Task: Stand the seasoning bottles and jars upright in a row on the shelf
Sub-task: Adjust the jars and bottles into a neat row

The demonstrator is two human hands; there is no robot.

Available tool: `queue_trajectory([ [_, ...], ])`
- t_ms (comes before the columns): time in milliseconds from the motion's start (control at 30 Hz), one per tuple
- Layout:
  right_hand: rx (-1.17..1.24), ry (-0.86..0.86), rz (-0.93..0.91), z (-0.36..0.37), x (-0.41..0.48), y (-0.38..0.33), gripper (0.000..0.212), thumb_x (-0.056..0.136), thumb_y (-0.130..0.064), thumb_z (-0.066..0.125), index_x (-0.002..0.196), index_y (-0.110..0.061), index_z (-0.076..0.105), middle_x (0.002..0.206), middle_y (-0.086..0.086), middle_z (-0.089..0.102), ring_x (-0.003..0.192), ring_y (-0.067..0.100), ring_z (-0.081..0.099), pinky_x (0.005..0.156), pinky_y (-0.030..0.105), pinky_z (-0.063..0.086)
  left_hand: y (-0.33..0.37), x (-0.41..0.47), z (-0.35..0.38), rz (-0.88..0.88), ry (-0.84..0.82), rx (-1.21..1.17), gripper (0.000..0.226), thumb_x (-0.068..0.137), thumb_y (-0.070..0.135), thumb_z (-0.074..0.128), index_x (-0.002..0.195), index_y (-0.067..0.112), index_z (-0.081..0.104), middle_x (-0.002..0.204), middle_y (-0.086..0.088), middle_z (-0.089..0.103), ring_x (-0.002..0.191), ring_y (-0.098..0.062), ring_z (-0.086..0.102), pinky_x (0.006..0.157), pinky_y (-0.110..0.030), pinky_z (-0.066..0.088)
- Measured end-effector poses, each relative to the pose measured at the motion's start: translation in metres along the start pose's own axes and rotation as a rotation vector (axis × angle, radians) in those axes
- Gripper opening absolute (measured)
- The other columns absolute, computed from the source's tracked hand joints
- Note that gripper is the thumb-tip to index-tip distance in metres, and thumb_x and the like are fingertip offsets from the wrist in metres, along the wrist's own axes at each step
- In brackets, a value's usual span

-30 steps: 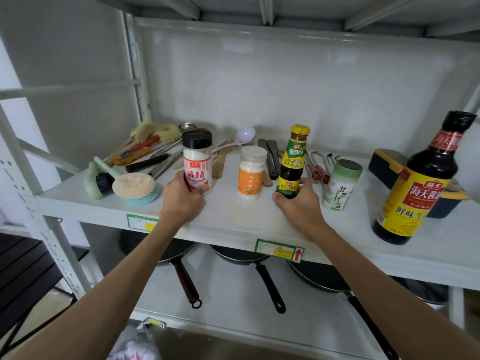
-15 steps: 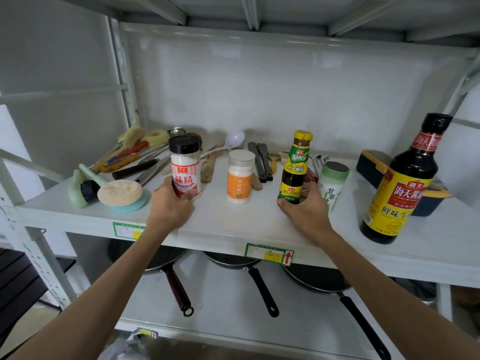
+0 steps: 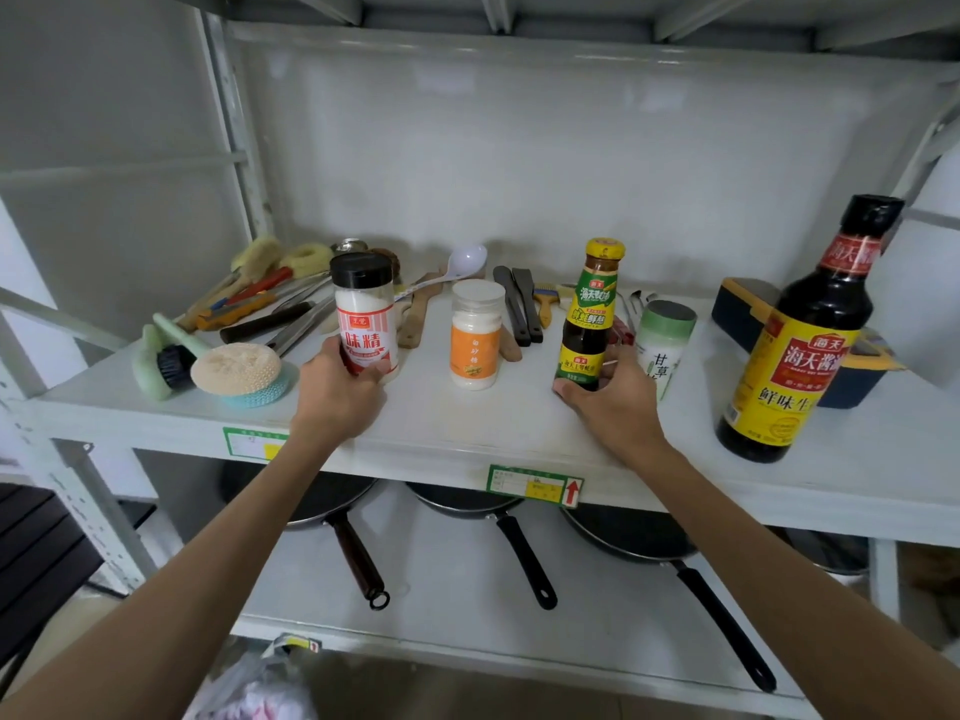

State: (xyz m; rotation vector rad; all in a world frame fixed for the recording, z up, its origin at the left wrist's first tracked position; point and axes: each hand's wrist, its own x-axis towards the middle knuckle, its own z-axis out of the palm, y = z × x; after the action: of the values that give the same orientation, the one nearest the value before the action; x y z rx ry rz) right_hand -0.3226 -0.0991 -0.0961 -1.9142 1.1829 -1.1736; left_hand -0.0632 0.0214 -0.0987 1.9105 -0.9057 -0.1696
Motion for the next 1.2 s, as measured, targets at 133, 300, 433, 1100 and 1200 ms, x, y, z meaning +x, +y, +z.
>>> queue_trajectory([
  [133,-0.019,-0.010,-0.010,0.002,0.001,0.001,0.061,0.079,-0.025,0.080,0.128,-0.010,0.047,0.111,0.002,0.063,0.095,0.012,0.057,0.080,0.026,0.045,0.001,-0.001,0.001,-0.009,0.007,0.003,0.053,0.088,0.027,0.070,0.134,0.013,0.049,0.127,-0.008,0.063,0.115,-0.027,0.059,0.094,-0.036,0.045],
  [300,0.004,-0.008,0.006,0.000,-0.003,-0.001,0.064,0.077,-0.021,0.081,0.129,-0.008,0.047,0.113,0.007,0.065,0.091,0.012,0.057,0.069,0.015,0.042,0.000,-0.002,0.000,0.003,0.039,-0.004,0.060,0.084,0.026,0.074,0.136,0.013,0.047,0.129,-0.006,0.063,0.117,-0.026,0.059,0.096,-0.039,0.047],
  [433,-0.004,-0.002,0.043,-0.005,-0.012,0.003,0.070,0.078,-0.021,0.081,0.134,-0.007,0.041,0.102,0.001,0.057,0.097,0.016,0.055,0.081,0.026,0.042,0.004,-0.008,-0.002,0.030,0.074,-0.028,0.077,0.078,0.029,0.080,0.141,0.013,0.040,0.136,-0.007,0.057,0.123,-0.026,0.055,0.099,-0.040,0.045],
  [1100,-0.006,0.097,0.010,-0.033,-0.018,0.027,0.020,0.076,-0.022,0.082,0.085,-0.009,0.068,0.078,0.000,0.070,0.076,0.013,0.067,0.065,0.015,0.050,0.047,-0.022,0.068,0.065,-0.183,0.107,0.071,0.079,0.063,0.065,0.131,0.016,0.053,0.126,-0.006,0.065,0.113,-0.027,0.059,0.095,-0.043,0.048],
  [1200,0.002,0.063,0.044,-0.030,-0.015,0.029,0.033,0.074,-0.025,0.083,0.095,-0.008,0.065,0.087,0.003,0.068,0.081,0.016,0.064,0.071,0.019,0.052,0.042,-0.020,0.073,0.096,-0.166,0.147,0.061,0.080,0.064,0.061,0.123,0.021,0.057,0.117,-0.002,0.068,0.106,-0.025,0.060,0.094,-0.048,0.049],
])
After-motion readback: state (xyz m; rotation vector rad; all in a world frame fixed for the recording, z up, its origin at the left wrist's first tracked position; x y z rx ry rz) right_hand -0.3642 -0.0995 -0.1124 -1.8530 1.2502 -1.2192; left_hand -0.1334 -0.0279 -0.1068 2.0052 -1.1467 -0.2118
